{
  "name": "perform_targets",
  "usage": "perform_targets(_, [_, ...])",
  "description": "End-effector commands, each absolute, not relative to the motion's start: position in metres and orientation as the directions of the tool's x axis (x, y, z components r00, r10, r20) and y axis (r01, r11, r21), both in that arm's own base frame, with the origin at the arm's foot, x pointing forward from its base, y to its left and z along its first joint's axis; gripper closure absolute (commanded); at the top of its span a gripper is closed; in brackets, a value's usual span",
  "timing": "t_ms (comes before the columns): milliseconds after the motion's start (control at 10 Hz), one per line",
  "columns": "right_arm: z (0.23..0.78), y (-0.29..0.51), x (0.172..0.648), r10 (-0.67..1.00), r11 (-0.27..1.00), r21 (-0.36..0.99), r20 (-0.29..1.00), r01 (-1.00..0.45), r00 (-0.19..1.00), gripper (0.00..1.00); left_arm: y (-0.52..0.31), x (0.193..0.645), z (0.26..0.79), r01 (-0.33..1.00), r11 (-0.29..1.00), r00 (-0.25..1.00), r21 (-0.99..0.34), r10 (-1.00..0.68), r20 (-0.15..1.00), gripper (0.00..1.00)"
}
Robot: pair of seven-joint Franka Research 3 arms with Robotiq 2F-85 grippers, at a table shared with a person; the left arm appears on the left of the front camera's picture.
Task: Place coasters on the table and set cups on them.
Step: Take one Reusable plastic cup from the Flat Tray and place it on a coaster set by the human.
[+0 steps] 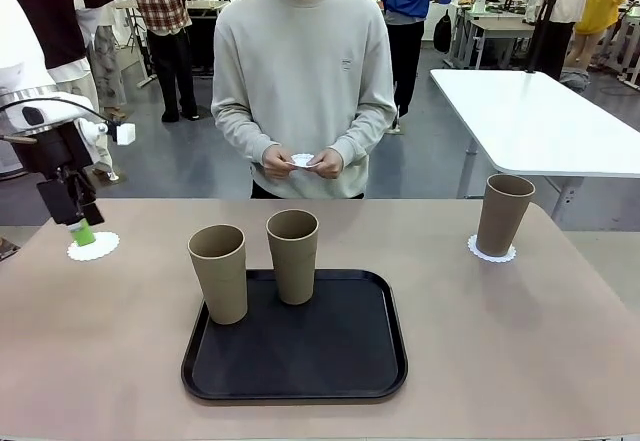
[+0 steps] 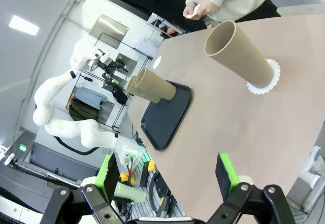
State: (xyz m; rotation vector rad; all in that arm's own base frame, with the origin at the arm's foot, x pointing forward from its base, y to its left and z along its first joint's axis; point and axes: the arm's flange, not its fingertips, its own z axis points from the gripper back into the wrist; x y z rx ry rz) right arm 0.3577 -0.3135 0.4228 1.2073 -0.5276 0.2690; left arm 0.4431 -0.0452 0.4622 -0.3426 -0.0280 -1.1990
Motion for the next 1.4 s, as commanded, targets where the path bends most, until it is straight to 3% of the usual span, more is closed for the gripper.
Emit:
perform_targets(0, [0.422, -0.313, 0.357, -0.083, 0.342, 0.819, 0.515, -0.461, 0.853, 0.0, -0.03, 0.456, 0.449, 0.982, 0.173, 0.182, -0.068, -0.813, 0.552, 0.0])
perform_targets(200, [0.422, -0.313, 0.357, -0.083, 0.342, 0.819, 0.515, -0.461, 0.853, 0.0, -0.017, 0.455, 0.431, 0.987, 0.099, -0.038, 0.125, -0.618, 0.785, 0.0])
perform_targets(400, [0.422, -0.313, 0.357, -0.083, 0.342, 0.819, 0.515, -0.461, 0.853, 0.0, -0.001, 0.444, 0.424, 0.988, 0.042, -0.114, 0.152, -0.474, 0.873, 0.0])
perform_targets(700, [0.422, -0.313, 0.357, -0.083, 0.342, 0.819, 0.515, -0.461, 0.853, 0.0, 0.037, 0.435, 0.41, 1.0, -0.005, -0.003, 0.001, -0.255, 0.967, 0.0])
perform_targets(900, [0.422, -0.313, 0.357, -0.083, 0.342, 0.819, 0.515, -0.461, 0.853, 0.0, 0.044, 0.433, 0.391, 0.996, 0.005, 0.089, -0.091, -0.253, 0.963, 0.0])
perform_targets(1300, [0.422, -0.313, 0.357, -0.083, 0.342, 0.819, 0.515, -0.461, 0.853, 0.0, 0.038, 0.431, 0.353, 0.993, -0.015, 0.11, -0.119, -0.277, 0.954, 0.0])
